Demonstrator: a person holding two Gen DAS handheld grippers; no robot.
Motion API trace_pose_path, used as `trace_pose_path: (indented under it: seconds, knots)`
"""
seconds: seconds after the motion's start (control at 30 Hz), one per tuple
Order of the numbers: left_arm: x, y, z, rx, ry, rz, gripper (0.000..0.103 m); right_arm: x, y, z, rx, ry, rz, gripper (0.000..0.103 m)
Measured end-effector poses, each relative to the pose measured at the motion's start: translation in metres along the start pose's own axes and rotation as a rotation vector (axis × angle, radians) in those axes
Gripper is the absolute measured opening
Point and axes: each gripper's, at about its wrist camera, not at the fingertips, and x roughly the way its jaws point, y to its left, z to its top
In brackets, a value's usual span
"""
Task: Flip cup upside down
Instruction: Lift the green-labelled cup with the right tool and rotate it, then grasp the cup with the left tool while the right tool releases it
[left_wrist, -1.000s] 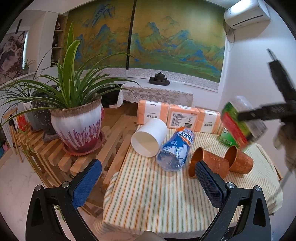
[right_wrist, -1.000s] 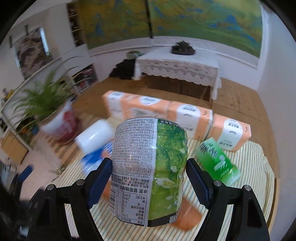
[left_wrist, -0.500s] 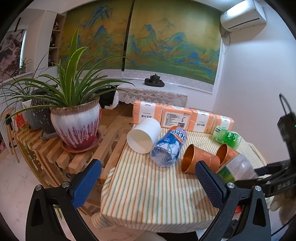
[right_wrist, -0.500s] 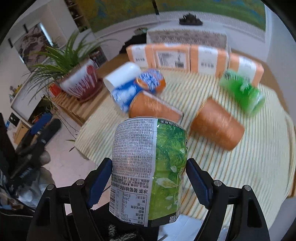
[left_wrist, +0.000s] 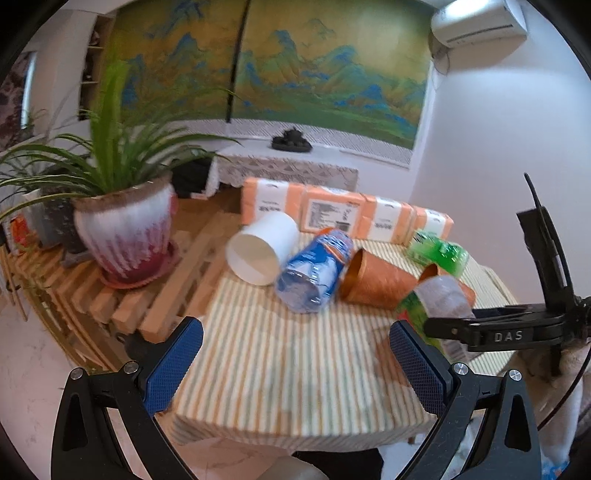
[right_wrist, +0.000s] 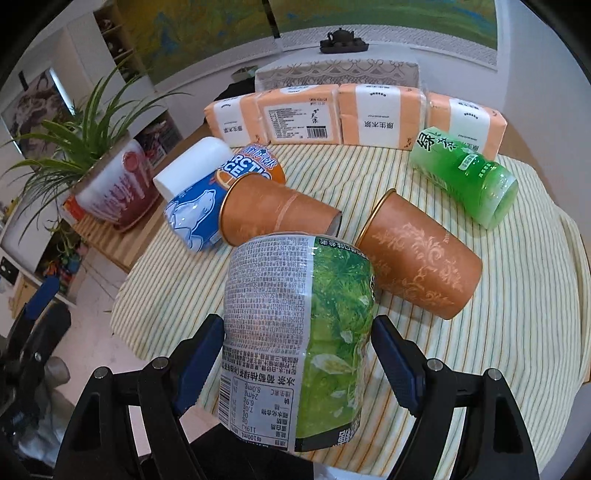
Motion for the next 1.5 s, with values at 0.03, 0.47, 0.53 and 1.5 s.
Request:
trace_pose_path:
  seconds: [0.03, 0.47, 0.53, 1.5]
  knots:
    - [0.005, -0.003, 0.002, 0.01, 0.018, -0.013, 0.102, 0.002, 0.0, 0.0, 0.006, -0.003, 0.004, 0.08]
    - [0.045, -0.034, 0.019, 0.054, 0.182, -0.124, 0.102, -0.023, -0.02, -0.01, 0.102, -0.102, 0.074, 0.082]
    - [0.055, -0.04, 0.022, 0.044, 0.228, -0.142, 0.102, -0.032, -0.028, -0.016, 0.121, -0.128, 0.07, 0.082]
    - [0.13, -0.114, 0.037, 0.013, 0.604, -0.191, 0.102, -0.084, -0.086, -0.101, 0.264, -0.282, -0.067, 0.082]
